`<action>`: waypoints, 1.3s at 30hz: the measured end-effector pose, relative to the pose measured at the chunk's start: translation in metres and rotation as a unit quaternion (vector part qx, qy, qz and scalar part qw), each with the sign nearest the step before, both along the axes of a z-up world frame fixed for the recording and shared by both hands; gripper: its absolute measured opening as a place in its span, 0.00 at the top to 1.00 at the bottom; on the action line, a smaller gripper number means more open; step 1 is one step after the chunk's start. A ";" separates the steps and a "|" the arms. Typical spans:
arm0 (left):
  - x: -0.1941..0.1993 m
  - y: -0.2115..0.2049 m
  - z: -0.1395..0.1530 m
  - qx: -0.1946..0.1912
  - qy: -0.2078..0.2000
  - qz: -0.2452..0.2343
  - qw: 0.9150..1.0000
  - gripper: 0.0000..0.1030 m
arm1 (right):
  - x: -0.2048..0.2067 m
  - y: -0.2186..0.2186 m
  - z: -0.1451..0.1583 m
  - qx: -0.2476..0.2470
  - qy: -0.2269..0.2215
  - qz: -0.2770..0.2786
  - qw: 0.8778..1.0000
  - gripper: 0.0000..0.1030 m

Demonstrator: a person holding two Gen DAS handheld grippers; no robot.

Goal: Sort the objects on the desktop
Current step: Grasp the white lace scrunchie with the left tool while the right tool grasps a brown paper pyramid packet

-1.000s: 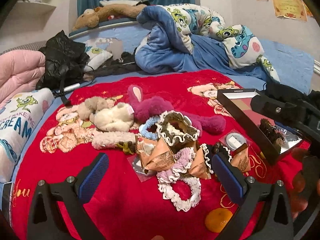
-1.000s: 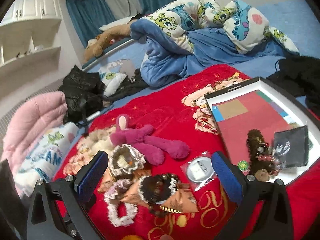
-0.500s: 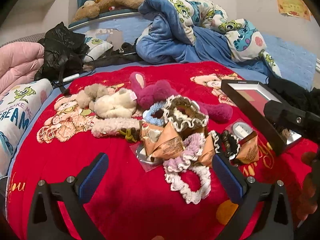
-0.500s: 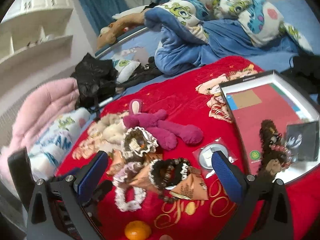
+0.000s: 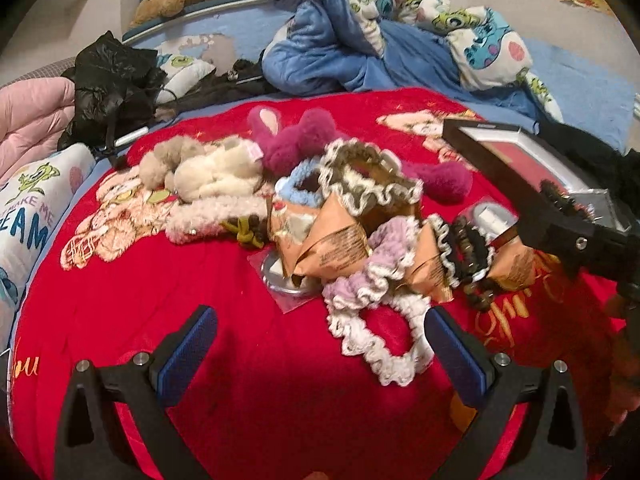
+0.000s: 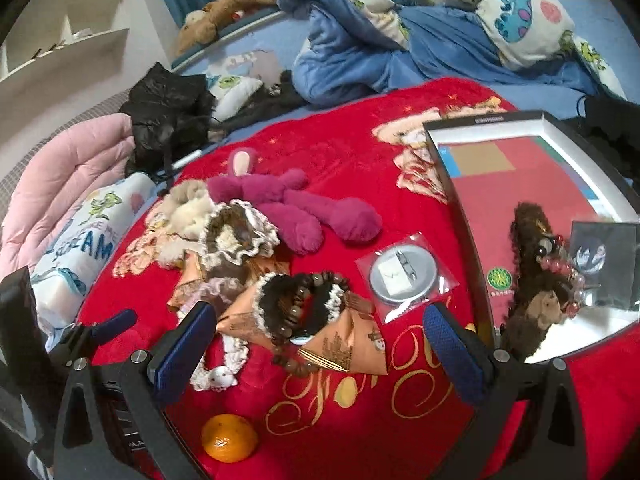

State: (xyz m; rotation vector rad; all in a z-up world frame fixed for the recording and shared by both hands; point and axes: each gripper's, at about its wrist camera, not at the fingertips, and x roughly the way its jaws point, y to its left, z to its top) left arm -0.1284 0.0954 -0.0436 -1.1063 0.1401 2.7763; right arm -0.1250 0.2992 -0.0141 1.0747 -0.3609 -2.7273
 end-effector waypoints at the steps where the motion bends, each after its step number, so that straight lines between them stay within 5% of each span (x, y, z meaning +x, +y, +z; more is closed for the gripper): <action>1: -0.002 -0.001 -0.003 -0.001 -0.006 0.003 1.000 0.00 | 0.000 -0.001 -0.001 0.003 -0.003 0.000 1.000 0.00; 10: -0.022 -0.011 -0.029 0.000 -0.076 0.031 0.997 0.00 | -0.009 0.004 -0.019 0.001 -0.045 -0.011 0.999 0.00; 16: -0.023 -0.011 -0.034 0.004 -0.086 0.032 0.996 0.00 | -0.010 -0.011 -0.027 0.060 -0.055 -0.014 0.997 0.00; 27: -0.022 -0.012 -0.034 0.007 -0.086 0.031 0.996 0.00 | -0.012 0.012 -0.039 0.011 -0.077 -0.047 0.996 0.44; 39: -0.023 -0.014 -0.035 0.016 -0.086 0.031 0.996 0.00 | -0.015 0.012 -0.039 0.006 -0.079 -0.043 0.996 0.45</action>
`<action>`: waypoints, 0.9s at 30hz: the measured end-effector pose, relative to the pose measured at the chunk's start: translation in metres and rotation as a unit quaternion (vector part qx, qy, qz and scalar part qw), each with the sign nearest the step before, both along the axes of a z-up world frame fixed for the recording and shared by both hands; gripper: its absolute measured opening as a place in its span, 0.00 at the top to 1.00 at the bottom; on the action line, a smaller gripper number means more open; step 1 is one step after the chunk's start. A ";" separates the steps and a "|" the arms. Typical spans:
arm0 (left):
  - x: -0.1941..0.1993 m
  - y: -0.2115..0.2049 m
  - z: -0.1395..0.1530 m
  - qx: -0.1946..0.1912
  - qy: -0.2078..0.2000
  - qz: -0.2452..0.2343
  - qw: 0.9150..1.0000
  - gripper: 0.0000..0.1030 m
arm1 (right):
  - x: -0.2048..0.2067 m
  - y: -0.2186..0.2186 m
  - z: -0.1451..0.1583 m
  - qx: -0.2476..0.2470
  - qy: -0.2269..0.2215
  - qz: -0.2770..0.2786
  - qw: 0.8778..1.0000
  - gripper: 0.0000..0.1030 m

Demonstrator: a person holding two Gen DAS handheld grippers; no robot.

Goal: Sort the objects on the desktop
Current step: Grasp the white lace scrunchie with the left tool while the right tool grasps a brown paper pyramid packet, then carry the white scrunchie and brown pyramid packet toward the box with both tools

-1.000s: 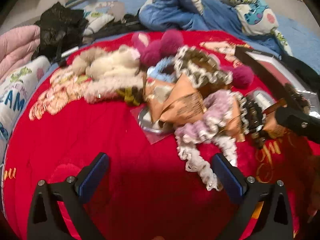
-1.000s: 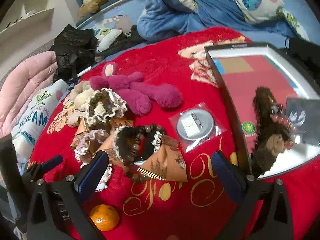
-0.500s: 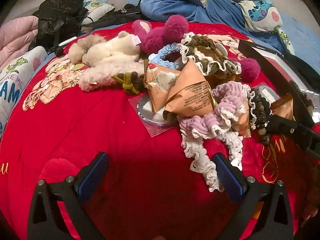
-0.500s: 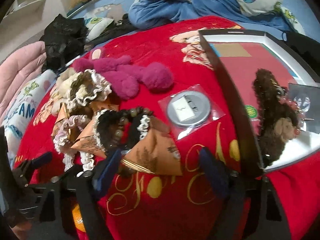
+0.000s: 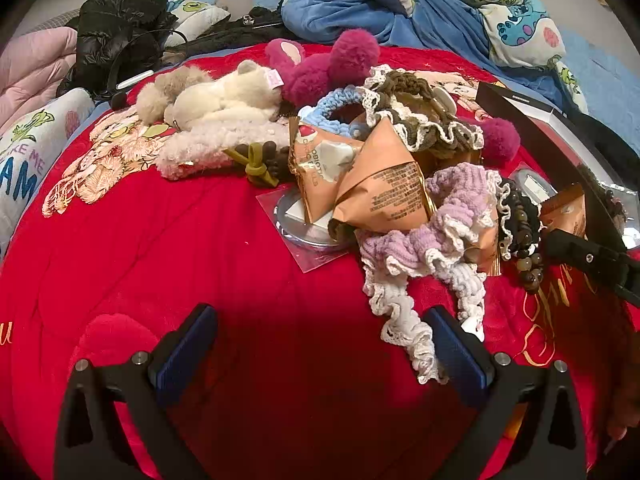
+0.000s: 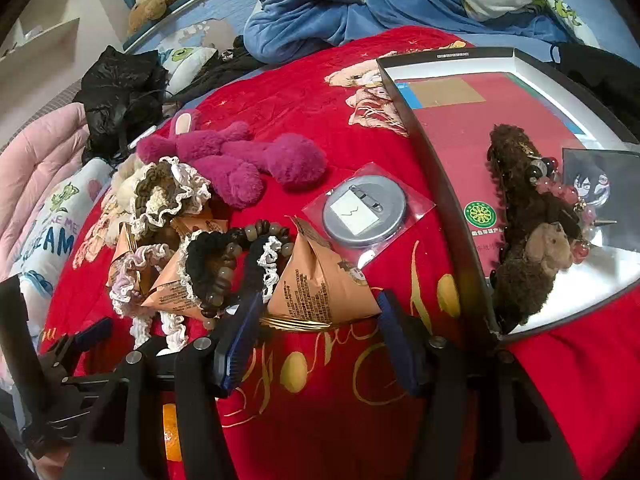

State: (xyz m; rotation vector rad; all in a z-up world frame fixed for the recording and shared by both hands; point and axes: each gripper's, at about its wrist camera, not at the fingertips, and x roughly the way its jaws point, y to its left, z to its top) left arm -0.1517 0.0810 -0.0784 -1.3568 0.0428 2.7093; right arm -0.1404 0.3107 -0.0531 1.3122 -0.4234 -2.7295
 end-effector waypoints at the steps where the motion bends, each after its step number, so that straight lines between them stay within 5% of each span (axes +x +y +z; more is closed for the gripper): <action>1: 0.000 0.000 0.000 -0.001 0.000 0.000 1.000 0.00 | 0.001 0.000 0.001 -0.001 0.000 0.000 1.000 0.45; 5: 0.002 -0.002 0.003 0.007 0.008 0.002 1.000 0.11 | 0.003 0.003 0.003 -0.013 0.000 -0.002 1.000 0.45; 7: 0.004 -0.004 0.006 0.010 0.016 0.004 1.000 0.26 | 0.005 0.005 0.006 -0.024 0.003 -0.003 1.000 0.45; 9: 0.006 -0.006 0.008 0.018 0.021 0.002 1.000 0.54 | 0.007 0.006 0.008 -0.028 0.007 -0.004 1.000 0.45; 14: 0.008 -0.013 0.012 0.040 0.022 -0.002 0.999 0.87 | 0.012 0.007 0.014 -0.032 0.016 -0.004 0.999 0.45; 27: 0.027 -0.011 0.033 0.035 0.060 -0.016 0.997 0.89 | 0.017 -0.002 0.021 -0.038 0.027 -0.001 0.999 0.45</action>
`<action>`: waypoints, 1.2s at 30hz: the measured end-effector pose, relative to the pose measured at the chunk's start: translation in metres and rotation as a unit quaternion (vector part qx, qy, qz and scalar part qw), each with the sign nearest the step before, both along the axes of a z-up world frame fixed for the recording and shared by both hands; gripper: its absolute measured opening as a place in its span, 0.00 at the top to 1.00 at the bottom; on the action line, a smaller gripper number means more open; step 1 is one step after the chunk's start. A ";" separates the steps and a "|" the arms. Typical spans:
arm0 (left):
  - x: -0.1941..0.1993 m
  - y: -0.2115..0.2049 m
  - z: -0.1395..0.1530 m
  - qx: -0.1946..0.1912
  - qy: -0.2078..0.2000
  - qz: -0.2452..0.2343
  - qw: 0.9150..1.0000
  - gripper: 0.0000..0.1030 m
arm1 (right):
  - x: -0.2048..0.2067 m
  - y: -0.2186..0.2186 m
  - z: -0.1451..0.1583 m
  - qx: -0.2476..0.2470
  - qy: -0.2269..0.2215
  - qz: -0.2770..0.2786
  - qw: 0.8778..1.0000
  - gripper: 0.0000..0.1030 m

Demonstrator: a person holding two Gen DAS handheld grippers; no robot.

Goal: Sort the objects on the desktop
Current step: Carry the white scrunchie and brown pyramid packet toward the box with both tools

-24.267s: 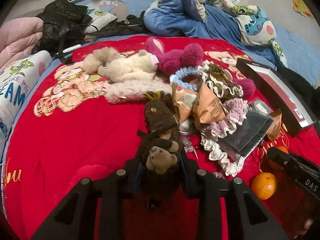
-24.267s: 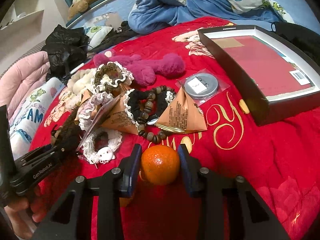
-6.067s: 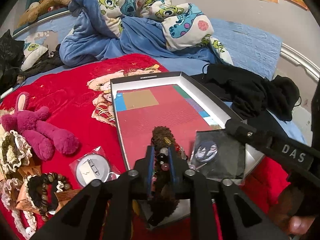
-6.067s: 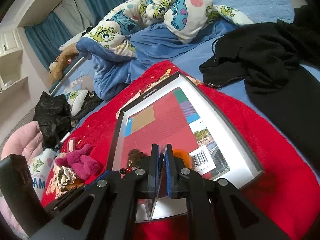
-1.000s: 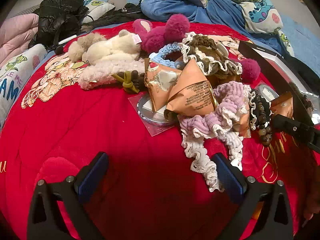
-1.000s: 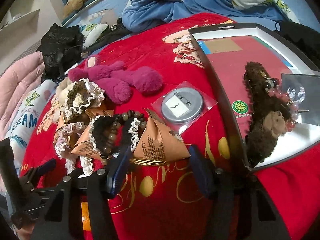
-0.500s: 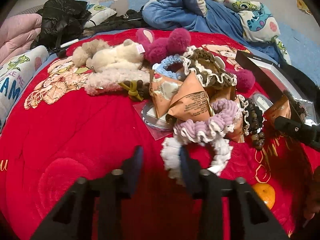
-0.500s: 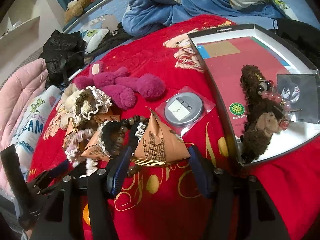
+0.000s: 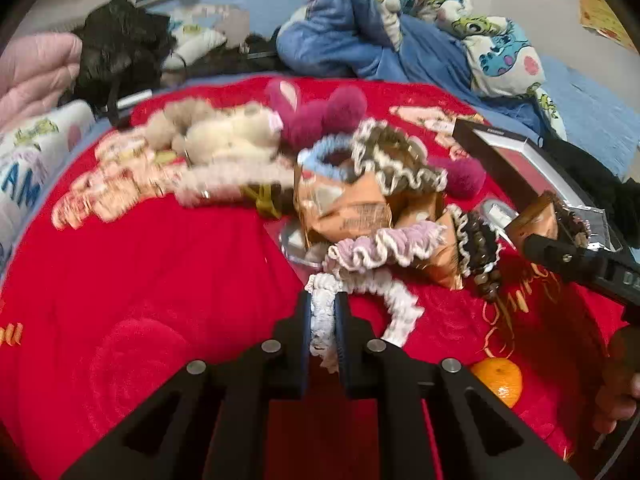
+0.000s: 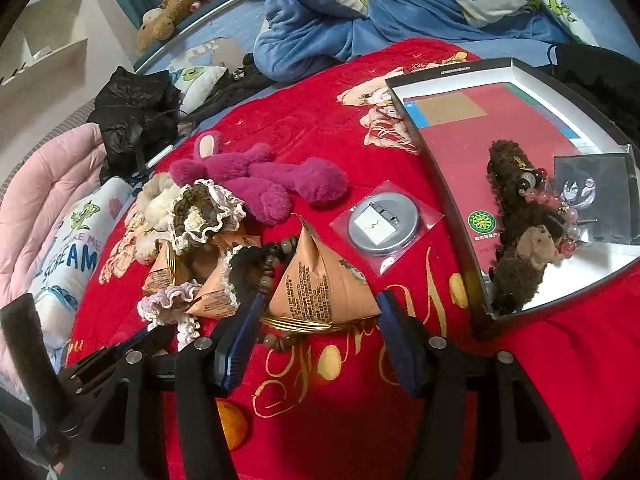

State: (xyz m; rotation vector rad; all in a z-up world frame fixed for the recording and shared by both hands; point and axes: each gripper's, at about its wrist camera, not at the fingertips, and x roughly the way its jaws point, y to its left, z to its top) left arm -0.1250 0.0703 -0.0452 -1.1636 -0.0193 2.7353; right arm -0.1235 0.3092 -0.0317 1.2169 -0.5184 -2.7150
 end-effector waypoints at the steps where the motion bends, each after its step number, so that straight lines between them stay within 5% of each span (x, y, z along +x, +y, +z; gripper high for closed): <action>1: 0.003 0.001 0.004 -0.002 0.008 -0.002 1.000 0.89 | 0.000 0.000 0.000 -0.001 0.001 -0.001 1.000 0.45; 8: 0.016 0.006 0.029 0.009 0.054 -0.010 0.998 0.89 | 0.003 0.000 0.007 -0.011 0.016 -0.002 1.000 0.45; 21: 0.023 0.027 0.038 0.021 0.065 -0.023 0.997 0.89 | 0.015 0.008 0.016 -0.004 0.031 -0.007 0.999 0.45; 36: 0.045 0.121 0.054 0.037 0.079 -0.100 0.991 0.89 | 0.061 0.077 0.031 0.023 0.056 -0.065 0.996 0.45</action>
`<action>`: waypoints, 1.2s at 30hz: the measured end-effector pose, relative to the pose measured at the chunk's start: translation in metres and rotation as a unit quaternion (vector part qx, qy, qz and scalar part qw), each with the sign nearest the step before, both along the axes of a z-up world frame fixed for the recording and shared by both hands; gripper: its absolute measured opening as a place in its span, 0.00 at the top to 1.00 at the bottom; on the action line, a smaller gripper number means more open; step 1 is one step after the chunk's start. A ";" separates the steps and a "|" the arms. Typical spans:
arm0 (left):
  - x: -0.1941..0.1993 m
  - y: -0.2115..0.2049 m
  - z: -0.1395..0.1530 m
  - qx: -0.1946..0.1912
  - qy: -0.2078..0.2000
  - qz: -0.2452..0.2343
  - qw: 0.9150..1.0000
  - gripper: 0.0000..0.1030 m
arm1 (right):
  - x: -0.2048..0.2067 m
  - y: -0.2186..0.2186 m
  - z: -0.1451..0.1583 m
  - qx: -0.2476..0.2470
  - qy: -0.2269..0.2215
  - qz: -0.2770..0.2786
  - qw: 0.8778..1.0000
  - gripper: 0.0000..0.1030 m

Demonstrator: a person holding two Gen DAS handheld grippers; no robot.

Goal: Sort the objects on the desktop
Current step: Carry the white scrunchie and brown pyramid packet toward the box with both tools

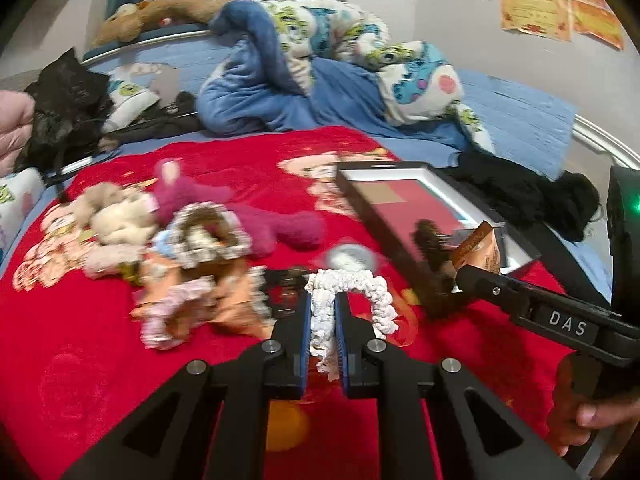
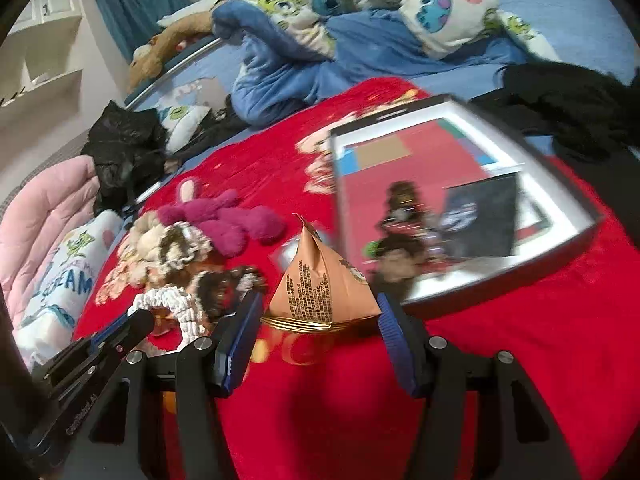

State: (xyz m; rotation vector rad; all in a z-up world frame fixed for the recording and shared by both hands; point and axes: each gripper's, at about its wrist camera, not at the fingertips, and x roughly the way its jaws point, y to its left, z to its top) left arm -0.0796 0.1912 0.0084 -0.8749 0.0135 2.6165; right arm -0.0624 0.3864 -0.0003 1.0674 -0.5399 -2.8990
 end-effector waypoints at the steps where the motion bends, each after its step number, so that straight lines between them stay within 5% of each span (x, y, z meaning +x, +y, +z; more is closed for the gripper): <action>1: 0.003 0.014 0.001 0.000 0.001 -0.010 1.000 0.89 | 0.004 0.006 0.002 0.005 0.002 -0.006 1.000 0.45; 15: 0.028 0.117 -0.002 0.015 0.001 -0.085 0.996 0.89 | 0.055 0.096 0.006 0.026 0.014 -0.085 0.996 0.45; 27: 0.051 0.136 0.008 -0.008 0.036 -0.087 0.996 0.89 | 0.076 0.110 0.018 0.015 0.034 -0.101 0.994 0.45; 36: 0.053 0.148 0.025 0.013 0.042 -0.091 0.995 0.89 | 0.095 0.100 0.018 0.079 0.042 -0.108 0.990 0.45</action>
